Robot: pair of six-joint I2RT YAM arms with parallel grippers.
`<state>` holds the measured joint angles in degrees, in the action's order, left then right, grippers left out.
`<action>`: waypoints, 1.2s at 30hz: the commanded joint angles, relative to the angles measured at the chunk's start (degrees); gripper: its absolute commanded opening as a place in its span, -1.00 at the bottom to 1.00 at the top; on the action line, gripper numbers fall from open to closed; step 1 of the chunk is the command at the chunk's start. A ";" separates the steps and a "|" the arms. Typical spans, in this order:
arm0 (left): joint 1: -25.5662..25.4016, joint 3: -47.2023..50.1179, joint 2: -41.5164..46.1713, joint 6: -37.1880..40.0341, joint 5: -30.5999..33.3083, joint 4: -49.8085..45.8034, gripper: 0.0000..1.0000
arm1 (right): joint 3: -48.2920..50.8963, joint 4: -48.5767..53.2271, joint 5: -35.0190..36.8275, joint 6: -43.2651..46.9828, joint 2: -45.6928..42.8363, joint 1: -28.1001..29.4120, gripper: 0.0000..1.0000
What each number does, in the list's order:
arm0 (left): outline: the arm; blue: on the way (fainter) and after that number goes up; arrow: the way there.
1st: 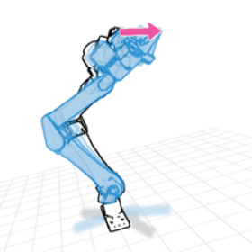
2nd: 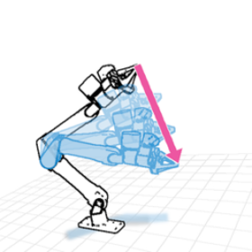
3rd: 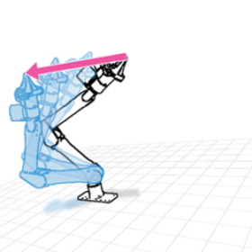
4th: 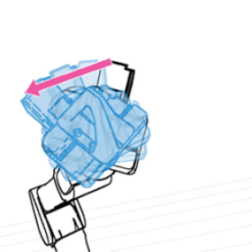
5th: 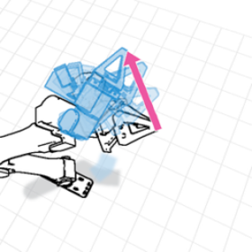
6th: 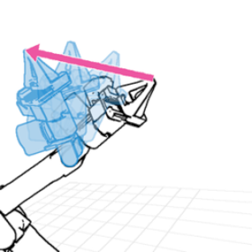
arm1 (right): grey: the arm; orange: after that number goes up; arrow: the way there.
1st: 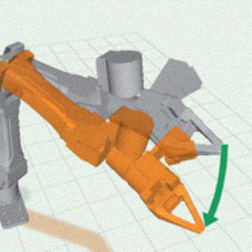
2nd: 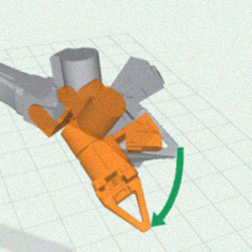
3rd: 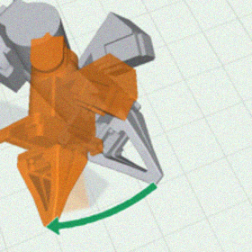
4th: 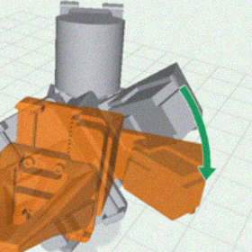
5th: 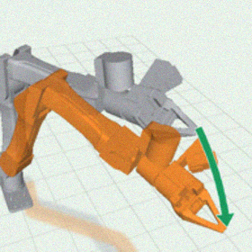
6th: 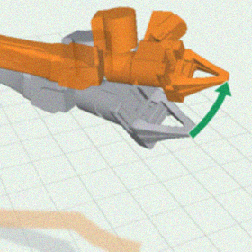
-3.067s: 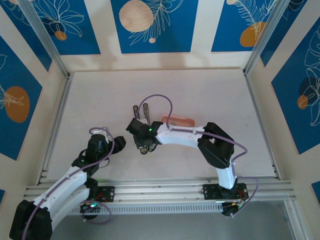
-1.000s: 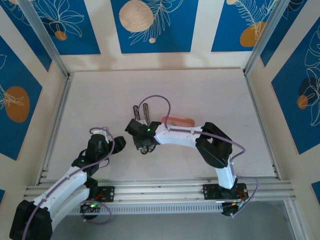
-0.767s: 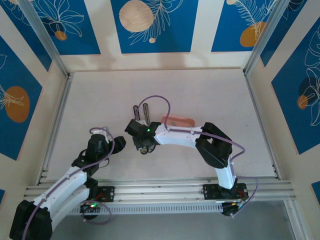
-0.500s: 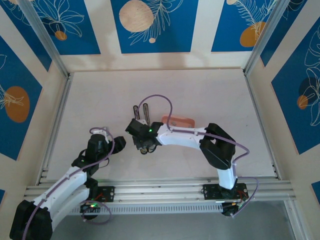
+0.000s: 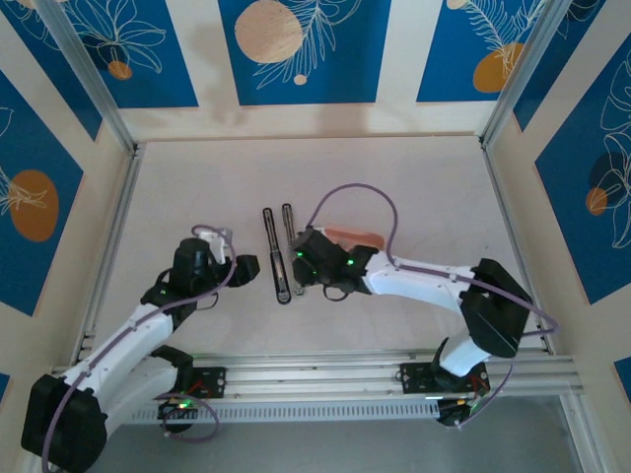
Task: Load the staples into the stapler
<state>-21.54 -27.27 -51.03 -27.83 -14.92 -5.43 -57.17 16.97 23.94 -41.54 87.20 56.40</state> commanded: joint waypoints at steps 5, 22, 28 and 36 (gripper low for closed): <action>-0.19 -15.58 -6.32 33.69 -10.32 -15.81 0.26 | 12.19 -12.16 -3.67 4.43 -11.12 -5.40 -0.44; -7.44 -31.75 -33.98 73.91 -9.51 -34.44 0.26 | 22.05 -22.45 -9.25 10.16 -14.80 -11.61 -0.36; -9.77 -33.31 -40.50 74.37 -6.26 -32.98 0.16 | 22.01 -23.43 -11.02 10.48 -12.46 -12.87 -0.36; -10.41 -33.28 -43.06 74.43 -6.51 -32.49 -0.01 | 22.34 -24.22 -12.23 10.21 -11.68 -13.99 -0.36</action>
<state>-31.16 -59.16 -93.10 45.19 -21.10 -37.32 -35.75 -5.58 13.21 -31.97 74.96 42.87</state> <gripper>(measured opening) 0.500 0.320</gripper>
